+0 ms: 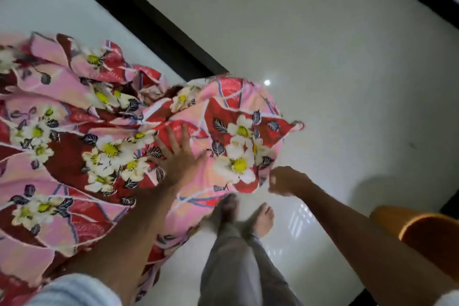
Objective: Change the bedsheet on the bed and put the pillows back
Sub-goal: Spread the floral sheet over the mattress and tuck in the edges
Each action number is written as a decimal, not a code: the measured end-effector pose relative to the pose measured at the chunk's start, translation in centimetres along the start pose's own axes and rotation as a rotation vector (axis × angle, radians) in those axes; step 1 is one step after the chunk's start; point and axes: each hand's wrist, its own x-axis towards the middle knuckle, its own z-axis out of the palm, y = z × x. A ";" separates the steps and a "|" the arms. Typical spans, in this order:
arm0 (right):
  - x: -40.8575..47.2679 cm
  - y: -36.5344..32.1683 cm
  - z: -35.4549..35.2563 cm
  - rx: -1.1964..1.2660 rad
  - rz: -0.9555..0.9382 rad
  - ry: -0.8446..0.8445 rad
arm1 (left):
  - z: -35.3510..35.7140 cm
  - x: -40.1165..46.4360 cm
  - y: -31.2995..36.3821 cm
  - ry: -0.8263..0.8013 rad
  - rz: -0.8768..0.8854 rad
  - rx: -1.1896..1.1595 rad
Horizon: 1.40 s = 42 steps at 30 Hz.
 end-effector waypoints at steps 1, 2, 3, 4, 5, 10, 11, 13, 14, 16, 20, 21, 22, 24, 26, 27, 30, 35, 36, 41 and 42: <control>-0.2 0.7 -1.8 -0.027 0.002 0.013 | 0.0 0.3 0.3 -0.020 -0.023 0.021; -0.1 1.1 -3.7 -0.024 -0.001 0.053 | 0.2 0.6 0.2 -0.034 -0.036 0.024; 0.2 1.2 -6.0 0.000 -0.041 0.097 | 0.1 0.6 0.2 -0.037 -0.041 0.009; 0.6 0.8 -8.5 0.036 -0.099 0.128 | 0.1 0.5 0.2 -0.018 -0.027 0.000; 1.0 0.1 -10.9 0.076 -0.163 0.159 | 0.3 0.4 0.2 -0.014 0.000 0.017; 3.7 -5.9 -22.7 -0.022 -0.373 0.150 | 0.4 1.0 -0.1 -0.184 -0.079 0.009; 4.3 -7.2 -24.9 -0.048 -0.439 0.128 | -0.2 1.3 0.4 -0.169 -0.114 -0.003; 5.4 -9.3 -28.6 -0.112 -0.556 0.055 | -0.8 1.5 0.5 -0.197 -0.140 -0.026; 5.8 -10.2 -30.4 -0.168 -0.590 0.011 | -1.1 1.5 0.3 -0.200 -0.132 -0.042; 7.0 -11.7 -33.5 -0.334 -0.650 -0.043 | -1.4 1.2 0.5 -0.218 -0.133 -0.037; 9.6 -15.0 -37.5 -0.470 -0.715 -0.082 | -3.1 0.5 2.0 -0.117 -0.183 -0.239; 10.4 -16.1 -38.0 -0.478 -0.729 -0.100 | -3.9 0.2 3.0 -0.060 -0.239 -0.286; 10.9 -17.2 -38.4 -0.483 -0.743 -0.123 | -4.3 0.5 3.8 0.030 -0.301 -0.340; 12.3 -19.4 -38.9 -0.515 -0.779 -0.167 | -5.3 1.4 5.6 0.249 -0.516 -0.514; 13.7 -21.6 -39.3 -0.555 -0.816 -0.198 | -6.9 2.9 7.7 0.525 -0.804 -0.714; 14.3 -22.8 -39.4 -0.587 -0.844 -0.218 | -7.7 3.7 8.5 0.645 -0.944 -0.805; 15.8 -27.0 -39.9 -0.702 -0.946 -0.239 | -8.8 6.1 10.8 0.606 -1.036 -0.940; 16.9 -35.0 -41.1 -0.891 -1.149 -0.155 | -7.9 8.7 11.1 0.436 -1.279 -0.921; 17.3 -36.7 -41.1 -0.929 -1.173 -0.109 | -7.4 9.4 11.3 0.451 -1.295 -0.884; 21.5 -42.8 -38.9 -0.724 -0.962 -0.056 | -6.8 10.2 11.3 0.508 -1.347 -0.910; 21.7 -43.5 -38.1 -0.618 -0.900 -0.081 | -6.8 10.6 11.3 0.528 -1.379 -0.923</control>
